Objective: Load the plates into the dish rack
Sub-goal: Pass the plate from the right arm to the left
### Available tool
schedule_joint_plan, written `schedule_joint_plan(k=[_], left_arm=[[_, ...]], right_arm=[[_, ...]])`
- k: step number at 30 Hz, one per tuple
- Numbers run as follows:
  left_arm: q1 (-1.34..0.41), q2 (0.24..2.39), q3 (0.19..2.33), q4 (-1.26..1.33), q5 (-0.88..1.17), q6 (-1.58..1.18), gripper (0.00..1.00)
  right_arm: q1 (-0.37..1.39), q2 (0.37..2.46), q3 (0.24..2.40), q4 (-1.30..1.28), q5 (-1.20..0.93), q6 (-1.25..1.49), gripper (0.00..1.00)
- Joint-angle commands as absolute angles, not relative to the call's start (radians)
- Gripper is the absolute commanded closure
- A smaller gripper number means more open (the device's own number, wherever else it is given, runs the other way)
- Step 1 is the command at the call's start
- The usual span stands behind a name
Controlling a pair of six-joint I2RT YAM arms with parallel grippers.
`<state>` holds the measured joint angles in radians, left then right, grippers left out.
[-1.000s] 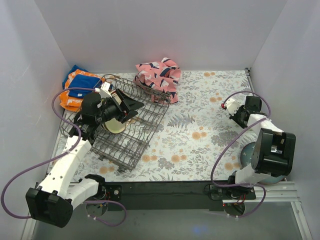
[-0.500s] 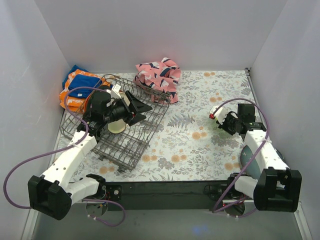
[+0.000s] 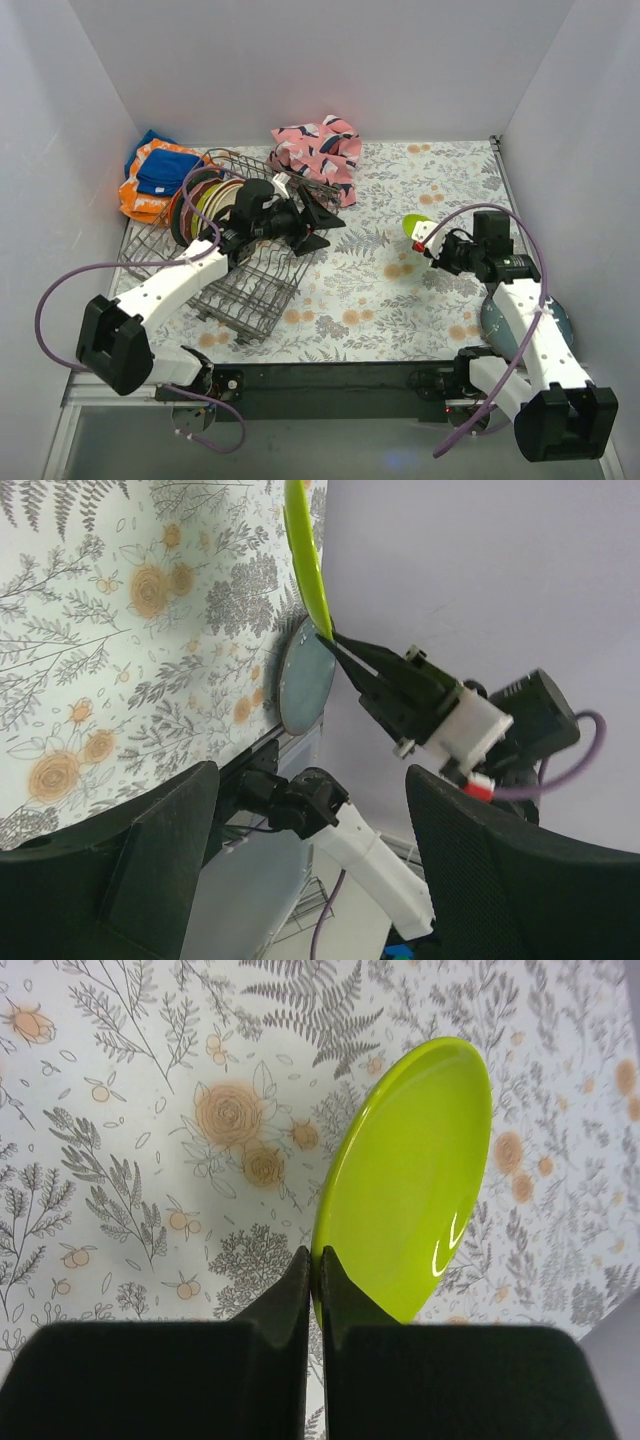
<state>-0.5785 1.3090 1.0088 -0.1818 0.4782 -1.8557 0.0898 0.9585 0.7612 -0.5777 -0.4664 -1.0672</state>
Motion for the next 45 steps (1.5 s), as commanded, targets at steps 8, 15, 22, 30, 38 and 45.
schedule_joint_plan(k=[8,15,22,30,38,45], left_arm=[[-0.687,1.529,1.189,-0.138,0.403,-1.936,0.27],[-0.732,1.629,1.296,-0.132,0.388,-1.93,0.27],[-0.736,1.641,1.312,-0.132,0.387,-1.93,0.28],[-0.736,1.568,1.258,-0.184,0.327,-1.911,0.29],[-0.733,1.486,1.19,-0.221,0.259,-1.921,0.29],[-0.732,1.434,1.183,-0.213,0.218,-1.93,0.29]], right_arm=[[0.227,0.787,0.868,-0.587,-0.561,-1.007,0.99],[0.334,0.784,0.91,-0.584,-0.551,-0.94,0.99],[0.406,0.785,0.894,-0.558,-0.515,-0.911,0.99],[0.422,0.804,0.899,-0.523,-0.454,-0.847,0.99],[0.422,0.805,0.894,-0.514,-0.437,-0.808,0.99],[0.422,0.795,0.865,-0.514,-0.439,-0.805,0.99]])
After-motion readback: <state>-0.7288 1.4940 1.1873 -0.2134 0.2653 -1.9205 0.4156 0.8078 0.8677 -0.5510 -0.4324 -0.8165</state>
